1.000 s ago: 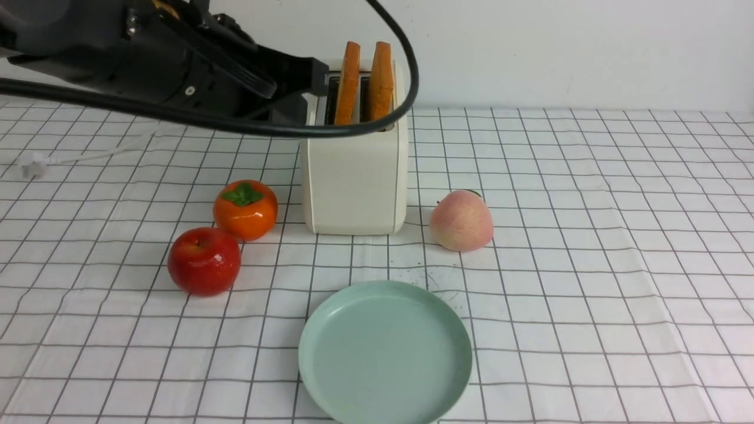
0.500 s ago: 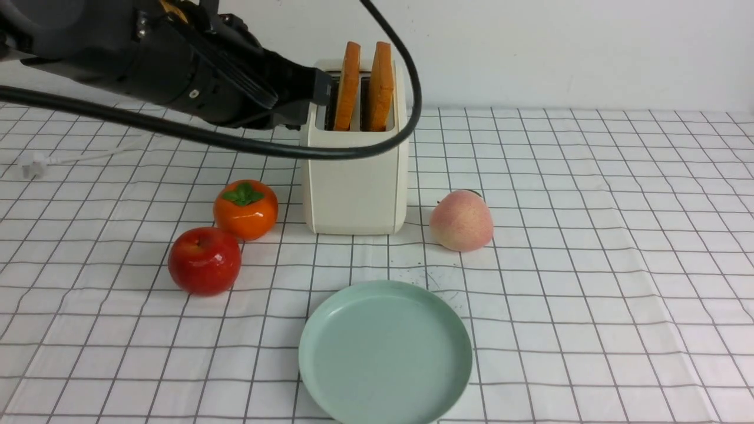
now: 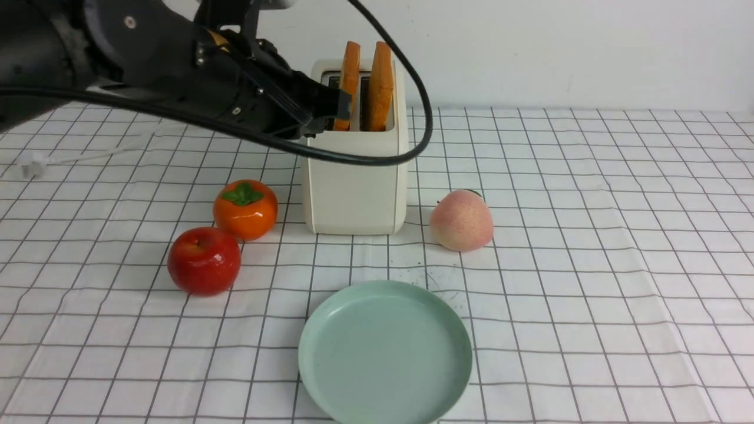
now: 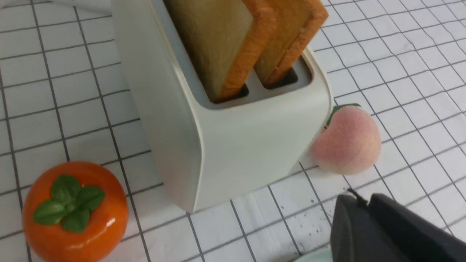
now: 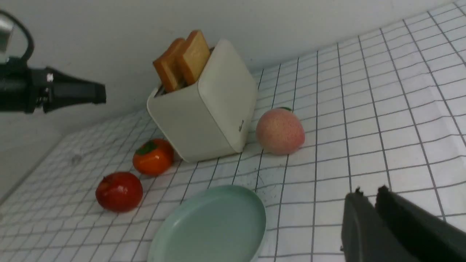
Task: Take toasted bread from bread machine on white checkered table place on plate.
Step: 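Reach for a toast slice standing in the toaster with the left gripper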
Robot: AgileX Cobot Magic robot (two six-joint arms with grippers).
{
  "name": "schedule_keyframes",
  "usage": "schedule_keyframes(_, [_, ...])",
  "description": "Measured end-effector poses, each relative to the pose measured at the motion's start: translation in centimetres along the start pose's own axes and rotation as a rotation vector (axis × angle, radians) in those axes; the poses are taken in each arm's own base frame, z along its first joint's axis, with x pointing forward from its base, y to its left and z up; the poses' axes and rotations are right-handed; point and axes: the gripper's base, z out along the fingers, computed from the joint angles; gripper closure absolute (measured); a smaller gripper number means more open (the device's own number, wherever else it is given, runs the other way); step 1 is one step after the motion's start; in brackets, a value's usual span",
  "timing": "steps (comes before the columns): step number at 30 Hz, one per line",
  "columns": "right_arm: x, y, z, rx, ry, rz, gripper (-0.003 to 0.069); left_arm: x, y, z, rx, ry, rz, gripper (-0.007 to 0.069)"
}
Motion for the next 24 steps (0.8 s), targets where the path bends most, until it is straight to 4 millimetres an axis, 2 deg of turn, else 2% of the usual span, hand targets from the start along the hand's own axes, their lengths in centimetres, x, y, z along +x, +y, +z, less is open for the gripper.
schedule_keyframes(1, [0.0,0.1,0.0,-0.001,0.023,-0.013,0.0615,0.0,0.0,0.0,0.000,0.000,0.000,0.0512])
schedule_keyframes(2, [-1.4,1.0,0.0,-0.011,0.092,-0.079,0.0629,-1.0,0.1,1.4,0.000,-0.023,0.001,0.0410])
schedule_keyframes(6, [-2.9,1.9,0.5,-0.021,0.201,-0.142,0.0638,-2.7,0.2,4.1,0.003,-0.065,-0.004,0.0240])
schedule_keyframes(8, [-3.1,2.0,0.7,-0.021,0.226,-0.149,0.0638,-3.2,0.3,5.5,0.000,-0.079,-0.005,0.0189])
schedule_keyframes(12, [-3.0,2.0,0.8,-0.023,0.251,-0.154,0.0638,-3.6,0.9,8.2,-0.035,-0.082,0.019,0.0173])
schedule_keyframes(15, [-2.8,2.1,0.7,-0.028,0.275,-0.153,0.0638,-3.9,1.6,9.4,-0.079,-0.093,0.012,0.0188])
schedule_keyframes(24, [-2.6,2.1,0.6,-0.035,0.306,-0.149,0.0636,-4.0,2.5,11.0,-0.114,-0.163,-0.051,0.0210])
